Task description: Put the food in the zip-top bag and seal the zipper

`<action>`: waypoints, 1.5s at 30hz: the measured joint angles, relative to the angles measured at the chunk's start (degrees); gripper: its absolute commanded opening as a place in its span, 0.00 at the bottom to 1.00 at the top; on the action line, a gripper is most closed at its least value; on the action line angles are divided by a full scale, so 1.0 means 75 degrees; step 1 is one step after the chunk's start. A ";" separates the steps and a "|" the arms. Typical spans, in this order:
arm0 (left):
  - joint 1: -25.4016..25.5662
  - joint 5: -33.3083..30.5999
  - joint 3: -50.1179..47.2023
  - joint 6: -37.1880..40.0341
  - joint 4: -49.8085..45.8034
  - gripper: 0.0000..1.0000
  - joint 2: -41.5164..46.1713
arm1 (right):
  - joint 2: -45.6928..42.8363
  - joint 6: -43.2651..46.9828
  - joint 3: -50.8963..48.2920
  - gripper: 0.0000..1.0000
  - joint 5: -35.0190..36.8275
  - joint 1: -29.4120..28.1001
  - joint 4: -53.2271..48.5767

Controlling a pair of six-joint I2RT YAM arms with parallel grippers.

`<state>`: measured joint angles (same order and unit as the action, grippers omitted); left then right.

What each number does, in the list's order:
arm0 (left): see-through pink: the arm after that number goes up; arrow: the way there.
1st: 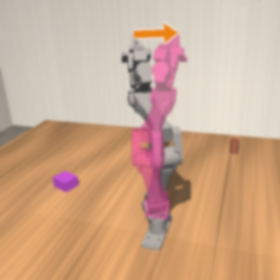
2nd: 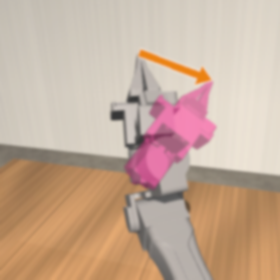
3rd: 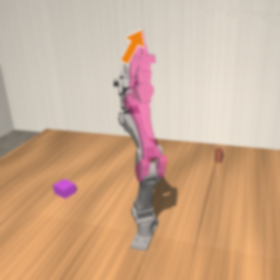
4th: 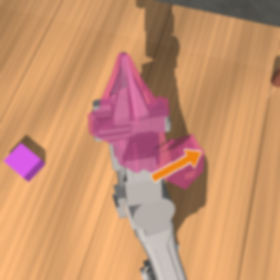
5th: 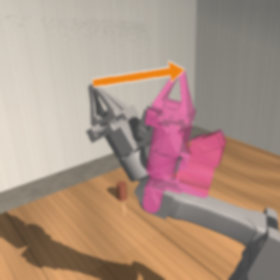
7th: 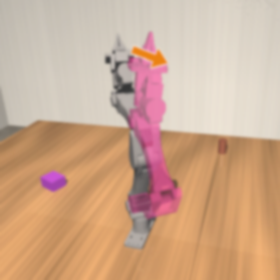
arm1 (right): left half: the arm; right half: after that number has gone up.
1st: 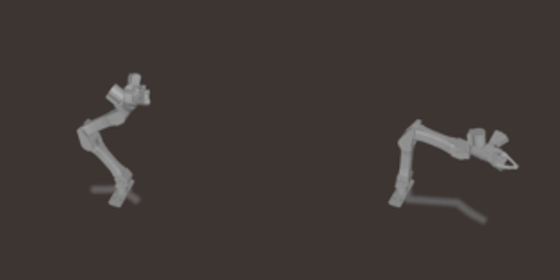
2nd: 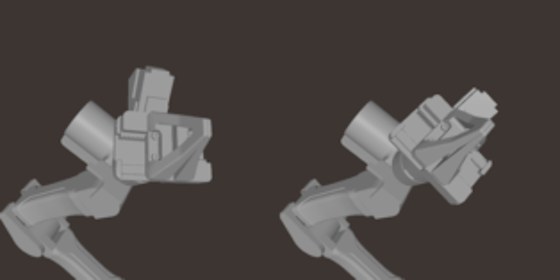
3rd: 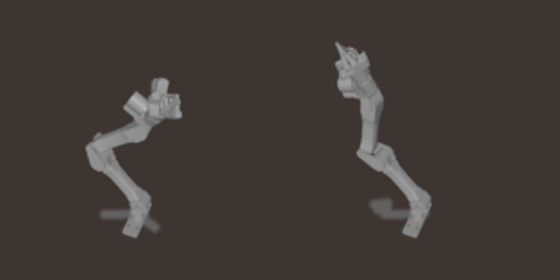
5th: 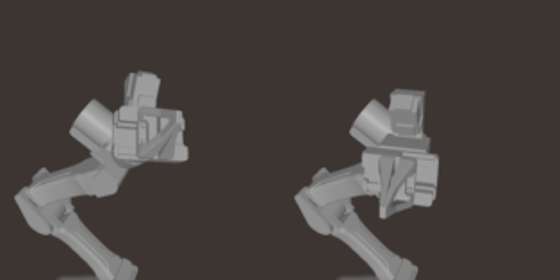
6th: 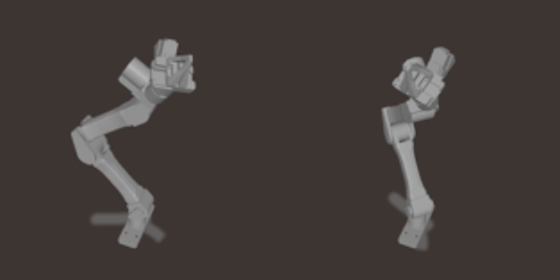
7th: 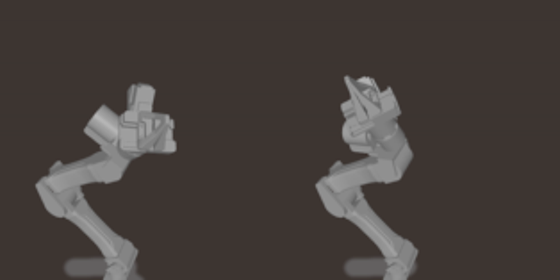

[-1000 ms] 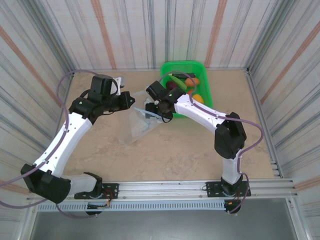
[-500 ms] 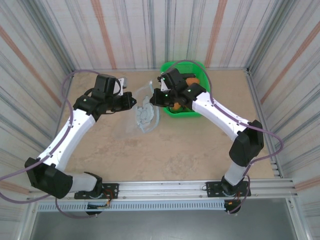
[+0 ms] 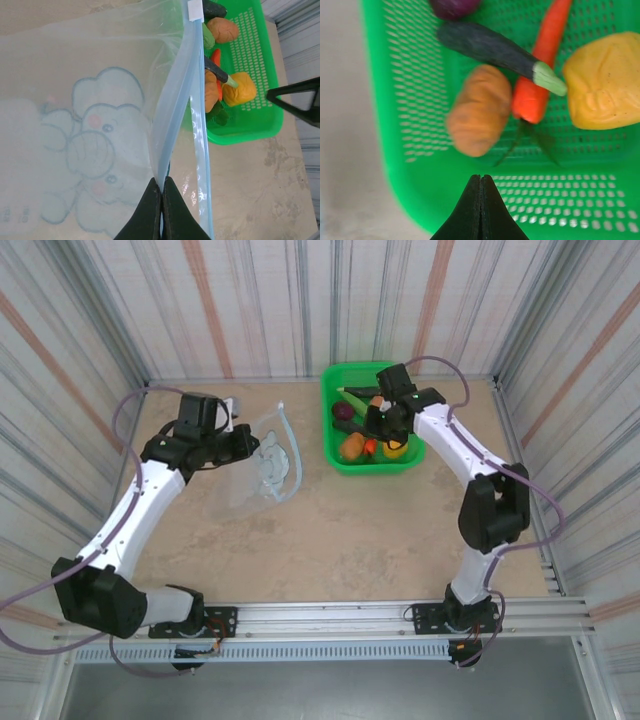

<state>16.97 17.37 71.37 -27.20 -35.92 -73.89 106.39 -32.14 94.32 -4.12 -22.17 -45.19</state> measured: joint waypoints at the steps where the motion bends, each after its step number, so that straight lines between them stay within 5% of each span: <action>1: 0.0000 0.0000 -0.0009 0.0000 0.0009 0.00 0.0038 | 0.0227 0.0122 0.0090 0.00 0.0117 -0.0015 -0.0143; 13: 0.0000 -0.0061 -0.0128 0.0000 0.0038 0.00 0.0259 | 0.1355 0.0784 0.0035 0.00 0.0804 -0.0093 -0.1096; 28: 0.0000 -0.0055 -0.0388 -0.0029 0.0020 0.00 0.0784 | -0.2302 0.0166 -0.4876 0.04 0.0697 -0.1224 -0.0842; 40: 0.0015 0.0192 -0.0664 -0.0195 0.0032 0.00 0.0906 | -0.3139 -0.0350 -0.4176 0.68 -0.0318 -0.1233 -0.0274; 45: 0.0274 0.0493 -0.0787 -0.0356 0.0265 0.00 0.0854 | -0.2675 -0.0635 -0.3759 0.69 -0.0863 -0.1204 0.0399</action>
<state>19.03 21.06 65.47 -29.87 -33.93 -67.48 86.32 -36.91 66.13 -10.59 -31.20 -42.19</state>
